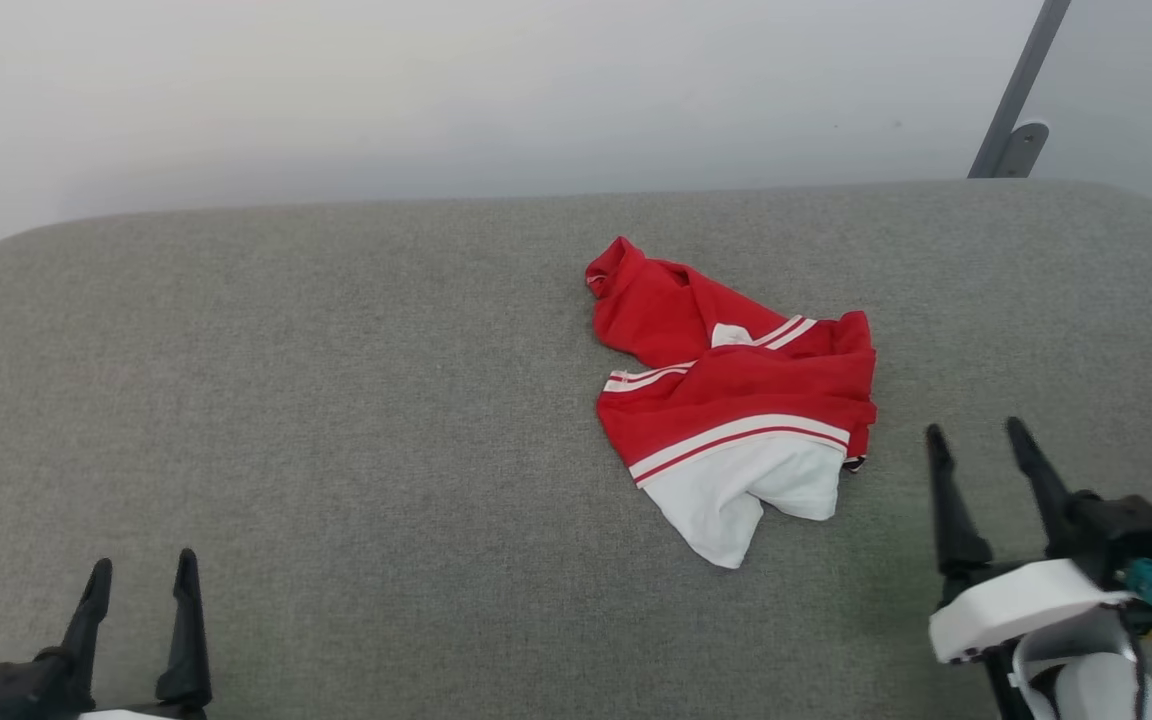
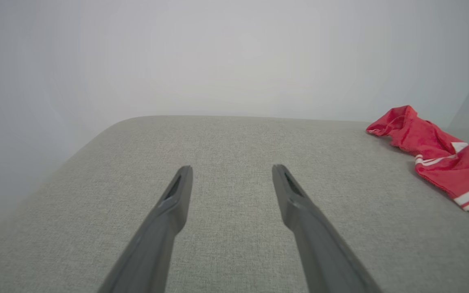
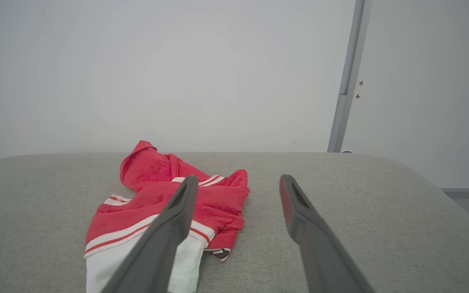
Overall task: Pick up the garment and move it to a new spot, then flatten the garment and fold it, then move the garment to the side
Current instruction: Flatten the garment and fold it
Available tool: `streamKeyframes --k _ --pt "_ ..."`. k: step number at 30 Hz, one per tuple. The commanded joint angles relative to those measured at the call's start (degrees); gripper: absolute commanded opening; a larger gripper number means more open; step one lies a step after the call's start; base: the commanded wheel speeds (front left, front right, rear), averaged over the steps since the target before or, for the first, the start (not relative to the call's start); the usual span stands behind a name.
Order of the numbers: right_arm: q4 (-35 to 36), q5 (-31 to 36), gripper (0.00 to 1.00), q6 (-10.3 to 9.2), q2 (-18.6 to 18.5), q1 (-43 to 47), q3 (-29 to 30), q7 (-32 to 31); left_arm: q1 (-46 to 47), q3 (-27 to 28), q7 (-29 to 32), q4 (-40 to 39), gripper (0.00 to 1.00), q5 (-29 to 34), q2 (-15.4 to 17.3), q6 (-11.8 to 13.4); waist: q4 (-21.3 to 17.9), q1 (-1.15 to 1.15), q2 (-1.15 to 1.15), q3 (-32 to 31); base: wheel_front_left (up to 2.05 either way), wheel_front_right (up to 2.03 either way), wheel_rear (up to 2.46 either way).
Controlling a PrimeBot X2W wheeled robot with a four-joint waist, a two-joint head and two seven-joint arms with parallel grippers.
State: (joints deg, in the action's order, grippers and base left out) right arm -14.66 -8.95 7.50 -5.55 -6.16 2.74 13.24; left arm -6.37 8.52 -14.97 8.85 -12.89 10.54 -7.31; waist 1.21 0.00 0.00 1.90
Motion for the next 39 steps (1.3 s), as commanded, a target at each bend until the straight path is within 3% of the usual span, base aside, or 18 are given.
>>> streamKeyframes --k 1,7,12,19,24,29,30,32,39 --pt "0.12 -0.09 1.0 -0.02 -0.27 -0.02 -1.27 -0.92 0.45 -0.31 -0.31 0.17 1.0 0.37 -0.39 -0.18 0.24 0.0 0.0 0.35 0.0 0.0 0.0" --pt "0.88 -0.44 1.0 -0.02 -4.57 -2.15 -11.64 -9.78 1.69 -2.05 -0.32 0.33 1.0 -0.48 -0.78 -0.21 1.52 0.0 0.0 2.63 0.0 0.0 0.0" --pt "4.1 -3.13 1.0 -0.03 -13.35 -7.01 -25.72 -25.67 3.49 -3.74 -0.32 0.83 1.0 -1.15 -2.02 -0.22 3.66 0.0 0.0 5.75 0.0 0.0 0.0" --pt "9.98 -8.59 1.0 -0.05 -22.2 -13.99 -35.36 -45.04 6.69 -6.04 -0.32 1.71 1.0 -2.35 -3.78 -0.22 7.18 0.0 0.0 10.29 0.0 0.0 0.0" --pt "11.16 -11.44 1.0 -0.04 -25.32 -16.86 -39.06 -51.43 8.92 -7.07 -0.32 2.19 1.0 -3.32 -4.67 -0.22 9.48 0.0 0.0 13.37 0.0 0.0 0.0" --pt "8.84 -12.67 1.0 -0.01 -25.44 -17.7 -42.28 -52.65 10.54 -7.6 -0.32 2.82 1.0 -3.62 -5.22 -0.21 10.54 0.0 0.0 15.25 0.0 0.0 0.0" --pt "8.13 -13.04 0.57 -0.02 -25.1 -17.7 -42.68 -52.91 10.8 -7.57 -0.32 2.96 1.0 -3.71 -5.26 -0.21 10.53 0.0 0.0 15.45 0.0 0.0 0.0" --pt "7.11 -12.79 0.0 -0.02 -25.0 -17.98 -43.31 -52.74 11.19 -7.7 -0.32 3.19 1.0 -3.61 -5.31 -0.18 10.33 0.0 0.0 15.72 0.0 0.0 0.0" --pt "6.86 -12.47 0.0 -0.21 -27.62 -15.64 -38.52 -52.24 11.53 -7.12 -0.32 3.05 1.0 -3.48 -4.25 -0.17 6.37 0.0 0.0 15.47 0.0 0.0 0.0"
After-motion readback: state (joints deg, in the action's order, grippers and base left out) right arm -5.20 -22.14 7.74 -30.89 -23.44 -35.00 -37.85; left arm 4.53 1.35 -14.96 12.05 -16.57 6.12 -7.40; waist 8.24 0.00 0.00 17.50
